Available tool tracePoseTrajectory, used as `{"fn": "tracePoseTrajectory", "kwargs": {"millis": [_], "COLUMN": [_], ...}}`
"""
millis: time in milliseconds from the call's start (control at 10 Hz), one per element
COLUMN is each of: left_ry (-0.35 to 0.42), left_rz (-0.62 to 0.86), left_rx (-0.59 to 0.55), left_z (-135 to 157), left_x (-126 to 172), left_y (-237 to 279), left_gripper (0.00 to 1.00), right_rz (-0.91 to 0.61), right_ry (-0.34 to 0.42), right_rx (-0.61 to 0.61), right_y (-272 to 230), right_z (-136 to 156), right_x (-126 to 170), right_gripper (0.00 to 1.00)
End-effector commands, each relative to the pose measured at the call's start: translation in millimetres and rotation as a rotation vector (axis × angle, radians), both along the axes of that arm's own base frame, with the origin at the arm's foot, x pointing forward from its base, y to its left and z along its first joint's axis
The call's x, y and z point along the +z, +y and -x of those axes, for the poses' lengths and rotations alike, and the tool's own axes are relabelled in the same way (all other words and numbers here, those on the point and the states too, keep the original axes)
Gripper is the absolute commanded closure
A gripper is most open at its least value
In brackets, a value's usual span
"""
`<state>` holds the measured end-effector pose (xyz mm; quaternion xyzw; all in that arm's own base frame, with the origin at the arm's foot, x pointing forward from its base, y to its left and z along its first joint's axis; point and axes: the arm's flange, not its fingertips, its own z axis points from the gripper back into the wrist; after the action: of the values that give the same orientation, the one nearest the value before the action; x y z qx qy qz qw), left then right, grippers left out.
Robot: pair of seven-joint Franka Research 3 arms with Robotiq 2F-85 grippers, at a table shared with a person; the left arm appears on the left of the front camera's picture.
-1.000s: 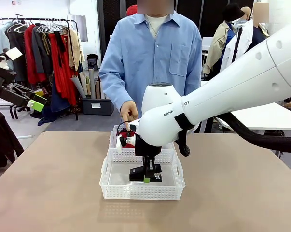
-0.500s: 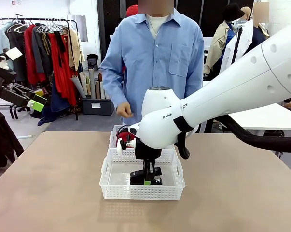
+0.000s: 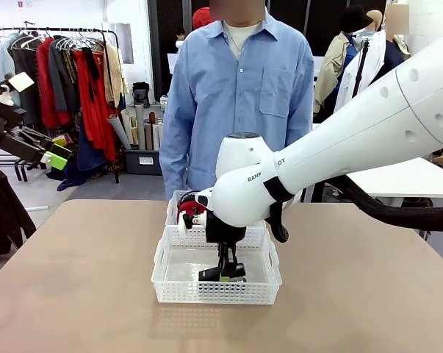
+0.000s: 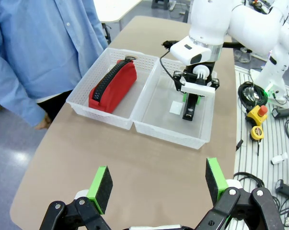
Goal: Distribute items into two baskets.
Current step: Place the picked Stapler into the Organizing basket as instructed by the person.
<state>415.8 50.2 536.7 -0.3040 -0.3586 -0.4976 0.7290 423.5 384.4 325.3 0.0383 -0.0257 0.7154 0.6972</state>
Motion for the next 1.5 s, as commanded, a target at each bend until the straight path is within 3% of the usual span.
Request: {"fn": "tracePoseTrajectory", "kwargs": {"millis": [0,800,1400], "left_ry": [0.004,0.004,0.004], "left_rz": [0.003,0.003,0.003], "left_rx": [-0.003,-0.003,-0.003], "left_z": [0.9,0.9,0.9], "left_x": [1.0,1.0,1.0], "left_y": [0.0,0.0,0.0], "left_gripper": [0.0,0.0,0.0], "right_rz": [-0.005,-0.02,-0.012], "right_ry": [0.001,-0.053,-0.061], "right_rx": [0.005,-0.039,-0.025], "right_y": [0.7,-18.5,-10.7], "right_z": [-0.9,19.1,12.8], "right_x": [8.0,68.9,73.2], "right_gripper": [0.0,0.0,0.0]}}
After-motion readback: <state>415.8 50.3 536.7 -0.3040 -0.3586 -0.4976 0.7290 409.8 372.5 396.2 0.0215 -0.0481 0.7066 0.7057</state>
